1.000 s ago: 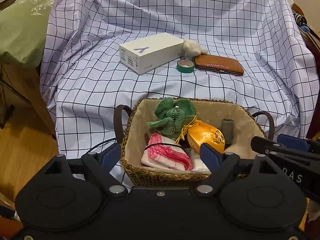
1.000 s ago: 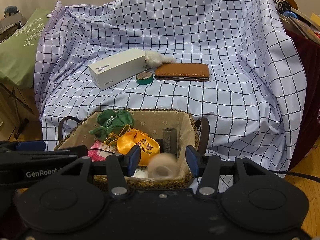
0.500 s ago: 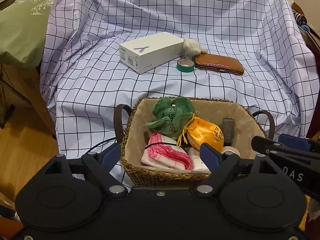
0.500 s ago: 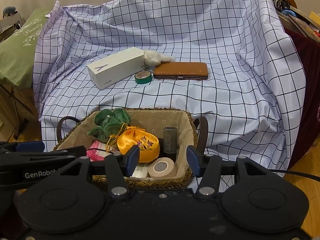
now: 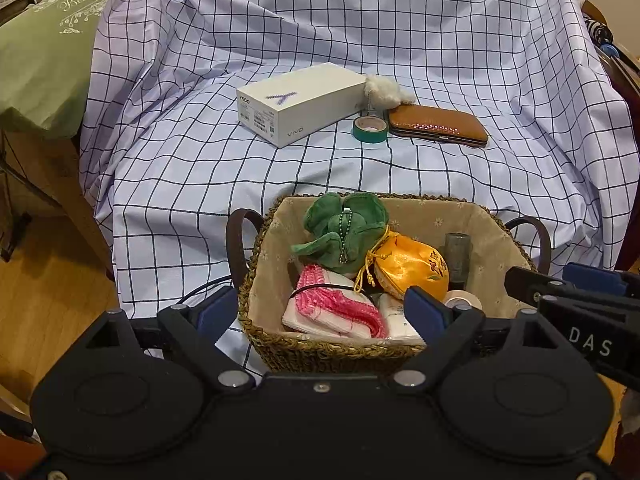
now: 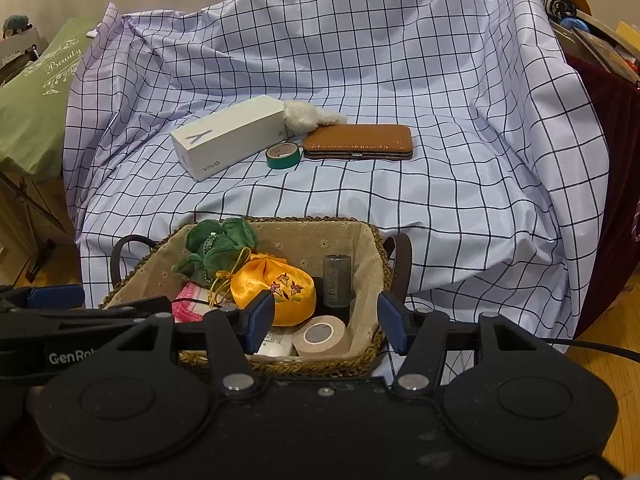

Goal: Organize soft objects
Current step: 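Move both tools from the basket toward the items on the sheet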

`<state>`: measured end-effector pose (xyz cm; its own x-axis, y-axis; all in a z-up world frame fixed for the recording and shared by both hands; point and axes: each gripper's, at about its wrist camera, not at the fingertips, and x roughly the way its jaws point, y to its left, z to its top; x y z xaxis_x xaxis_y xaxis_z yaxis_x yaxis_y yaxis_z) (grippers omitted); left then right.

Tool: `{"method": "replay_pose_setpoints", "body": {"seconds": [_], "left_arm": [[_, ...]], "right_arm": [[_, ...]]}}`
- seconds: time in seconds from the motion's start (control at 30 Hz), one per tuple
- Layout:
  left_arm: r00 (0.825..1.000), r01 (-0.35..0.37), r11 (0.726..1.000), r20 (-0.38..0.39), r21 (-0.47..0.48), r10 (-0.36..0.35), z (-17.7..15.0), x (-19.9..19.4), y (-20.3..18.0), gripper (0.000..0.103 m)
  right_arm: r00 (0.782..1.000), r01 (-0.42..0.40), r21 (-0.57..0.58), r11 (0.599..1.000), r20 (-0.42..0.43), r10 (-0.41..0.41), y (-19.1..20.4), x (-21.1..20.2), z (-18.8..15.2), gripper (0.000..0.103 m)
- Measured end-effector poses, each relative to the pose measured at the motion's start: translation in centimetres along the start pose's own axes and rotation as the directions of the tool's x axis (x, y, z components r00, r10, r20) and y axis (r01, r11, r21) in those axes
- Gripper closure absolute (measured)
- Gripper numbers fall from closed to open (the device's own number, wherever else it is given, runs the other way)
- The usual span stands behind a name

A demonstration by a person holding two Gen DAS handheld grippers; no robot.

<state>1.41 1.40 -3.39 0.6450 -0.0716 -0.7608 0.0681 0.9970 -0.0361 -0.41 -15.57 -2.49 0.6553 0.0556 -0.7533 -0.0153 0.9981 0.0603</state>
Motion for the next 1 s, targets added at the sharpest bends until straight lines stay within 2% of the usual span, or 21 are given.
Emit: {"method": "replay_pose_setpoints", "body": {"seconds": [0.13, 0.3, 0.4, 0.67, 0.8, 1.0], "left_arm": [[1.0, -0.007, 1.0, -0.002, 0.006, 0.007, 0.3, 0.1, 0.0, 0.015], [1.0, -0.02, 1.0, 0.011, 0.017, 0.019, 1.0, 0.1, -0.1, 0.006], [0.999, -0.031, 0.999, 0.019, 0.037, 0.031, 1.6, 0.4, -0.3, 0.006], [1.0, -0.009, 0.998, -0.005, 0.062, 0.01, 3.9, 2.6, -0.8, 0.006], [1.0, 0.008, 0.997, -0.005, 0.073, -0.008, 5.7, 4.1, -0.9, 0.005], [0.999, 0.033, 0.995, -0.017, 0.095, -0.031, 8.0, 7.0, -1.3, 0.005]], "right_arm": [[1.0, 0.013, 0.0, 1.0, 0.011, -0.013, -0.3, 0.0, 0.3, 0.041], [0.999, 0.033, 0.01, 0.999, 0.032, -0.033, -1.0, 0.1, 1.1, 0.032], [0.998, 0.047, 0.015, 0.999, 0.048, -0.047, -1.4, 0.3, 1.9, 0.028], [0.99, 0.083, 0.003, 0.997, 0.115, -0.083, -2.0, 1.3, 5.6, 0.001], [0.988, 0.094, -0.027, 0.995, 0.124, -0.089, -1.9, 2.7, 7.6, 0.001], [0.991, 0.102, -0.049, 0.994, 0.086, -0.097, -2.1, 6.2, 10.5, 0.001]]}}
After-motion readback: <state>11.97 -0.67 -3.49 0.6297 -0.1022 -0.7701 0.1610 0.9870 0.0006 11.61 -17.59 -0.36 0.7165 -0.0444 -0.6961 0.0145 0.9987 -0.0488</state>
